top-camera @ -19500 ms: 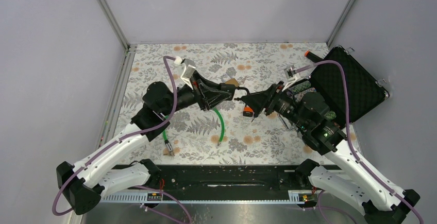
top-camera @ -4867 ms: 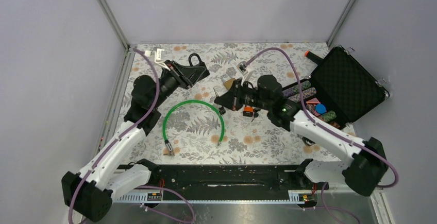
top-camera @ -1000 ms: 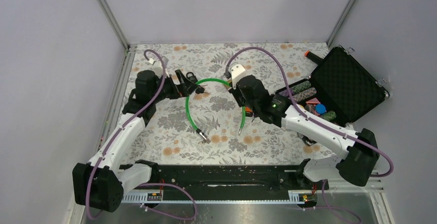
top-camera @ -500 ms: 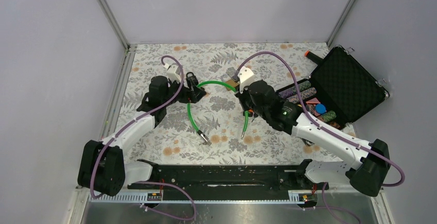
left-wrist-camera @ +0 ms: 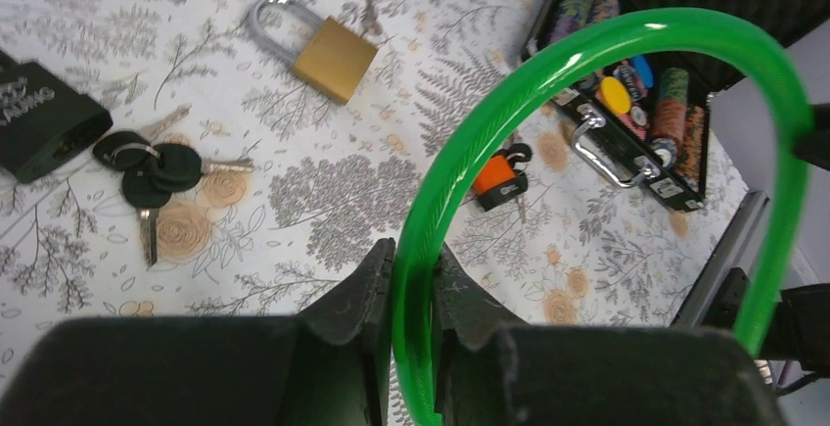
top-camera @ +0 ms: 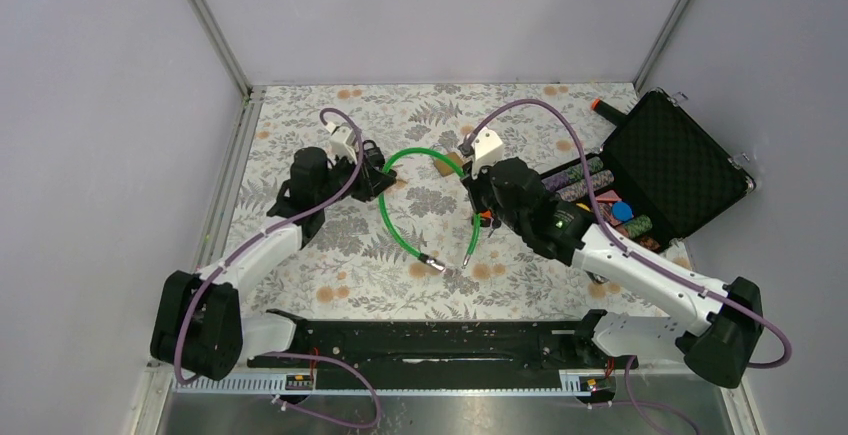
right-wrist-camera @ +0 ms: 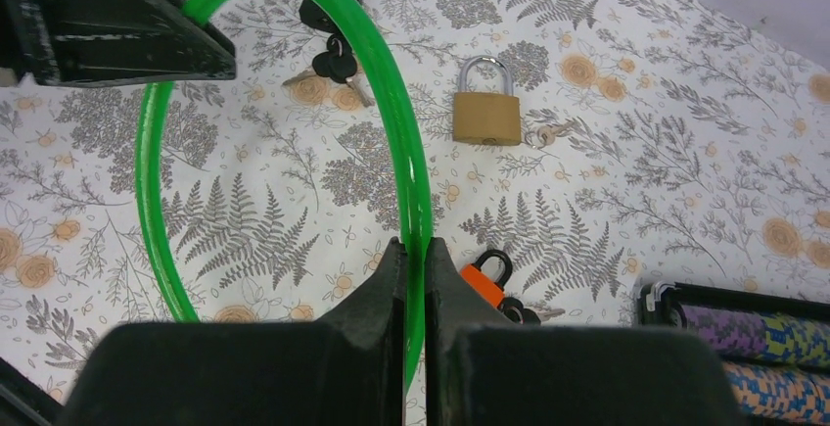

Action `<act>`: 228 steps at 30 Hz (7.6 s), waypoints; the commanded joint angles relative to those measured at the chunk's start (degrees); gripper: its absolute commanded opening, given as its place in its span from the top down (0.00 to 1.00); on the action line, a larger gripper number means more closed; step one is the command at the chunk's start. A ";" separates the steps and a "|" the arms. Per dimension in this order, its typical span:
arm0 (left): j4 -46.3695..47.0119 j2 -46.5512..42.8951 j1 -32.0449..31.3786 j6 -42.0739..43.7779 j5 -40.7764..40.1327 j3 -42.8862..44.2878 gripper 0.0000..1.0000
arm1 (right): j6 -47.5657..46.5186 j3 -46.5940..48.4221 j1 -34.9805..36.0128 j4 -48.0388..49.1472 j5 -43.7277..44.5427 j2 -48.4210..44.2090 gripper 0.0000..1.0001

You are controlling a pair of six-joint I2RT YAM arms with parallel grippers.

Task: Lock with the key
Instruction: Pick up the lock from the center of the board, then lock the lock.

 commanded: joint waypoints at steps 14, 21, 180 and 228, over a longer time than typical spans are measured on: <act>-7.06 -15.34 -0.62 8.94 7.81 15.72 1.00 | -1.23 13.87 0.37 -9.08 -5.82 -6.59 0.30; -8.94 -15.93 -0.74 9.90 11.78 18.11 1.00 | -7.97 17.58 0.34 -5.27 -6.64 -6.18 0.21; 5.45 -24.88 -1.15 -31.21 -8.81 7.16 1.00 | 24.79 0.44 0.41 34.50 -16.18 -5.69 1.00; 3.71 -18.75 -1.63 -49.40 -1.87 6.00 1.00 | -1.61 19.56 10.12 9.33 -7.23 10.94 1.00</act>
